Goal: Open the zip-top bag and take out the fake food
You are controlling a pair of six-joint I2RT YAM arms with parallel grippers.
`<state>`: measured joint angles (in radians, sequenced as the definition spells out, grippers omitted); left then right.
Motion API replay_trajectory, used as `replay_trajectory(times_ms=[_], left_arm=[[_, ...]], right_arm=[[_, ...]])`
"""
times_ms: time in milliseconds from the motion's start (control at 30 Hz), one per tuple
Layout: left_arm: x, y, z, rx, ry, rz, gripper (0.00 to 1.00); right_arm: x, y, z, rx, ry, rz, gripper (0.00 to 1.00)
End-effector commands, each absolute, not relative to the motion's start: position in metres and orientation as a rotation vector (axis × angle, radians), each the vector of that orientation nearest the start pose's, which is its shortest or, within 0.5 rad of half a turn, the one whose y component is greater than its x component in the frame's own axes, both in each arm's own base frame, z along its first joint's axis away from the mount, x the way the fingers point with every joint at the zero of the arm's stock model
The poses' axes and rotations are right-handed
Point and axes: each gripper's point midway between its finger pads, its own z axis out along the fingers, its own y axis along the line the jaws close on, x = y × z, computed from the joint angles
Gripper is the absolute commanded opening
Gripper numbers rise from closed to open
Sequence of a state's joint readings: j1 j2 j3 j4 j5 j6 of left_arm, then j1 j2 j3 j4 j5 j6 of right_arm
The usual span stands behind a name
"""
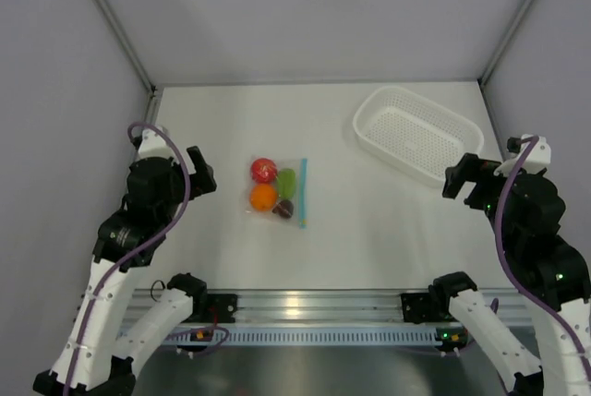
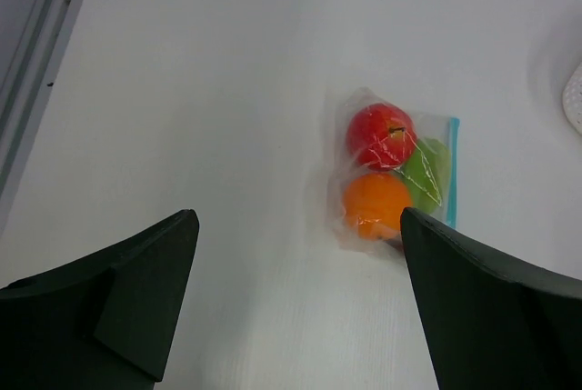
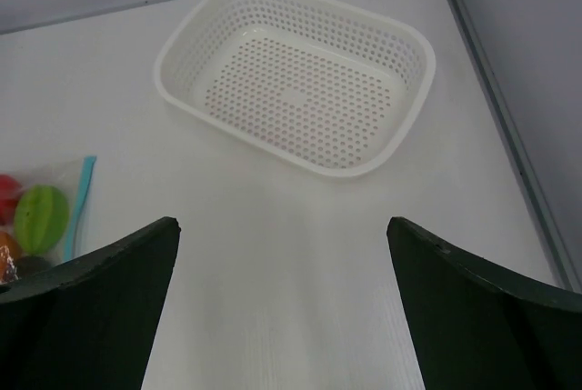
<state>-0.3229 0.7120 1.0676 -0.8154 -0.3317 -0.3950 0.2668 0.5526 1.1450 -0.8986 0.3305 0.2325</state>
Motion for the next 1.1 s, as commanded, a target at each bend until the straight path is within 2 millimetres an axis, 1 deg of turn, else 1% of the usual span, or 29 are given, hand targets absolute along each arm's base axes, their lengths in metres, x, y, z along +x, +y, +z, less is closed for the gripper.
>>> replay_trajectory(times_ms=[0, 100, 133, 167, 200, 233, 267, 333, 367, 433, 500, 533, 567, 600, 633, 667, 700, 733, 767, 800, 833, 867, 900, 933, 967, 1000, 1033, 1067], left_arm=[[0.237, -0.04, 0.287, -0.279, 1.98, -0.159, 0.98], [0.242, -0.041, 0.278, -0.284, 2.012, -0.14, 0.99], [0.245, -0.042, 0.271, -0.28, 2.039, -0.13, 0.99], [0.247, -0.043, 0.267, -0.285, 2.054, -0.126, 0.99], [0.249, -0.044, 0.262, -0.288, 2.073, -0.122, 0.99], [0.253, -0.046, 0.255, -0.285, 2.099, -0.113, 0.99], [0.256, -0.047, 0.251, -0.283, 2.116, -0.103, 0.99], [0.26, -0.044, 0.247, -0.283, 2.131, -0.067, 0.98], [0.265, -0.045, 0.24, -0.273, 2.162, -0.042, 0.99], [0.269, -0.048, 0.231, -0.261, 2.199, -0.027, 0.98], [0.278, -0.052, 0.218, -0.244, 2.254, 0.01, 0.98], [0.28, -0.054, 0.215, -0.231, 2.258, 0.058, 0.98], [0.284, -0.059, 0.218, -0.225, 2.251, 0.07, 0.98], [0.289, -0.065, 0.209, -0.206, 2.28, 0.108, 0.98], [0.29, -0.078, 0.209, -0.161, 2.28, 0.111, 0.98], [0.292, -0.086, 0.207, -0.153, 2.285, 0.111, 0.98], [0.299, -0.097, 0.207, -0.13, 2.296, 0.111, 0.97], [0.298, -0.114, 0.204, -0.076, 2.308, 0.098, 0.96], [0.3, -0.125, 0.203, -0.056, 2.313, 0.093, 0.96], [0.304, -0.135, 0.207, -0.04, 2.305, 0.085, 0.96], [0.304, -0.152, 0.194, 0.023, 2.337, 0.117, 0.96], [0.307, -0.157, 0.193, 0.035, 2.325, 0.159, 0.96], [0.308, -0.165, 0.189, 0.059, 2.328, 0.191, 0.96], [0.307, -0.184, 0.194, 0.106, 2.313, 0.185, 0.96], [0.307, -0.191, 0.179, 0.135, 2.338, 0.249, 0.95], [0.303, -0.203, 0.174, 0.177, 2.348, 0.253, 0.94], [0.305, -0.211, 0.176, 0.182, 2.343, 0.247, 0.94], [0.306, -0.219, 0.164, 0.205, 2.356, 0.274, 0.93]], right_arm=[[0.199, 0.015, 0.335, 0.173, 1.818, 0.107, 0.99], [0.2, 0.021, 0.329, 0.161, 1.827, 0.141, 0.99], [0.203, 0.025, 0.328, 0.154, 1.826, 0.158, 0.99], [0.203, 0.038, 0.323, 0.121, 1.839, 0.228, 0.99], [0.204, 0.047, 0.322, 0.092, 1.839, 0.274, 0.99], [0.207, 0.055, 0.325, 0.073, 1.815, 0.324, 0.99], [0.209, 0.063, 0.317, 0.06, 1.83, 0.363, 0.99], [0.209, 0.079, 0.315, 0.039, 1.821, 0.468, 0.99], [0.211, 0.086, 0.311, 0.044, 1.822, 0.511, 0.99], [0.215, 0.089, 0.305, 0.056, 1.836, 0.529, 0.99], [0.218, 0.092, 0.294, 0.066, 1.868, 0.536, 0.99], [0.22, 0.091, 0.29, 0.07, 1.88, 0.53, 0.99], [0.221, 0.091, 0.287, 0.076, 1.892, 0.526, 0.99], [0.222, 0.091, 0.284, 0.082, 1.901, 0.526, 0.99], [0.222, 0.091, 0.282, 0.086, 1.906, 0.523, 0.99], [0.222, 0.091, 0.278, 0.09, 1.913, 0.521, 1.0], [0.221, 0.09, 0.278, 0.092, 1.91, 0.522, 0.99], [0.222, 0.089, 0.277, 0.094, 1.911, 0.516, 0.99], [0.221, 0.088, 0.273, 0.099, 1.915, 0.508, 0.99], [0.221, 0.087, 0.272, 0.103, 1.917, 0.503, 0.99], [0.22, 0.085, 0.271, 0.107, 1.919, 0.496, 0.99], [0.22, 0.084, 0.27, 0.109, 1.92, 0.489, 0.99], [0.219, 0.084, 0.271, 0.108, 1.918, 0.488, 0.99], [0.217, 0.083, 0.27, 0.108, 1.922, 0.483, 0.99], [0.216, 0.081, 0.271, 0.112, 1.914, 0.479, 0.99], [0.215, 0.081, 0.272, 0.11, 1.91, 0.476, 0.99], [0.214, 0.08, 0.272, 0.113, 1.91, 0.472, 1.0], [0.213, 0.078, 0.272, 0.108, 1.909, 0.464, 0.99]])
